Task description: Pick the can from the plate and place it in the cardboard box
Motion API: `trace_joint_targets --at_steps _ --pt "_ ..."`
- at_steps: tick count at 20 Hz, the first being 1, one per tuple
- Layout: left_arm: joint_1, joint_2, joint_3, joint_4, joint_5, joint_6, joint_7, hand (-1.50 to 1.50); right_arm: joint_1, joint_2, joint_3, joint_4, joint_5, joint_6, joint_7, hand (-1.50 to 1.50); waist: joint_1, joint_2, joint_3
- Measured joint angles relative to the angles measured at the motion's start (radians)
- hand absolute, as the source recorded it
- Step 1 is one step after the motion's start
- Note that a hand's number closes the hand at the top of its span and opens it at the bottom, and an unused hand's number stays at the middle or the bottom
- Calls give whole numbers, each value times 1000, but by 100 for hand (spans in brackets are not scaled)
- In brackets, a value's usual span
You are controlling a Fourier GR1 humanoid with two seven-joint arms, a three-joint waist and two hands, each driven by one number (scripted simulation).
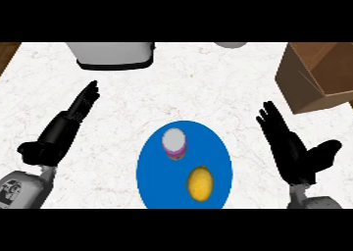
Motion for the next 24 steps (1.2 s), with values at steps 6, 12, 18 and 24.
trace_joint_targets --at_steps 6,12,18,24 --pt "43 -21 93 17 89 31 69 0 -169 -18 49 -45 46 39 54 -150 60 4 -3" --pt "96 -25 169 23 197 41 165 0 -231 -7 51 -75 271 -119 -158 -150 57 2 -4" --pt "156 -8 210 -54 236 50 229 0 -240 -55 160 -182 412 -83 -188 -150 44 -1 -4" --pt "178 2 223 -71 242 49 246 0 -322 -230 271 -222 606 61 85 -150 39 -5 -8"
